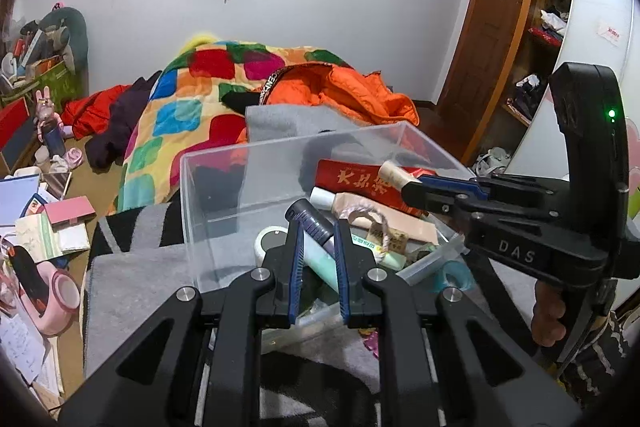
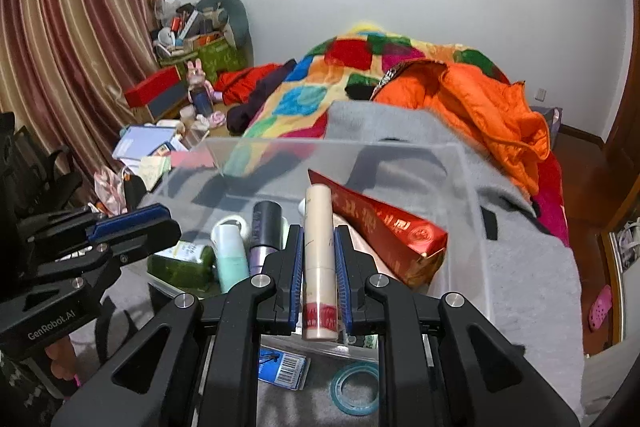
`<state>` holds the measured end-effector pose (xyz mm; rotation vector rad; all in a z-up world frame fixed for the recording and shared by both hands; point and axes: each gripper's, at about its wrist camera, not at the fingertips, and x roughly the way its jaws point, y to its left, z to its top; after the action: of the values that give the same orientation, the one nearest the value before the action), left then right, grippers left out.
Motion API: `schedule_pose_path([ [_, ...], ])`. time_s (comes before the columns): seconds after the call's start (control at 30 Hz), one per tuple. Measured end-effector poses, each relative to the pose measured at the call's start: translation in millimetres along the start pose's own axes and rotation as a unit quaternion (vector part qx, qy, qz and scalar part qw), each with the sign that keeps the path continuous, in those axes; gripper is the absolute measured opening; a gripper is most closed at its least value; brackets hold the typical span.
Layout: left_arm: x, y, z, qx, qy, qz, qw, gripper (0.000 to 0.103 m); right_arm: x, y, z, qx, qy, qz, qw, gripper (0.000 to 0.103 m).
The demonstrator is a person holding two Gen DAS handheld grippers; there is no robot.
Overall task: Organize objects
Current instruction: 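Drop the mint-green tube into the box with left while right releases the beige tube in, then grasp the pink charm keychain with left while right grasps the blue tape roll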
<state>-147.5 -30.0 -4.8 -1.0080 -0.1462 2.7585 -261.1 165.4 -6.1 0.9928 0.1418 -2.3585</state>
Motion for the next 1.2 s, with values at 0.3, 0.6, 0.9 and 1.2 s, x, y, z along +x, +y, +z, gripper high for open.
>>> schedule_pose_path([
  [0.3, -2, -5, -6, 0.008, 0.002, 0.001, 1.0, 0.015, 12, 1, -11, -0.004, 0.027, -0.005, 1.0, 0.014],
  [0.6, -19, -9, -6, 0.007, -0.009, 0.006, 0.9999, 0.034, -5, 2, -12, -0.008, 0.016, -0.015, 1.0, 0.031],
  [0.9, -40, -14, -11, 0.001, -0.021, 0.012, 0.9997, 0.061, -41, 5, -25, -0.024, -0.007, -0.036, 0.999, 0.047],
  [1.2, -43, -28, -33, 0.017, 0.004, 0.005, 0.9998, 0.076, -71, 3, -55, -0.034, -0.018, -0.045, 0.998, 0.058],
])
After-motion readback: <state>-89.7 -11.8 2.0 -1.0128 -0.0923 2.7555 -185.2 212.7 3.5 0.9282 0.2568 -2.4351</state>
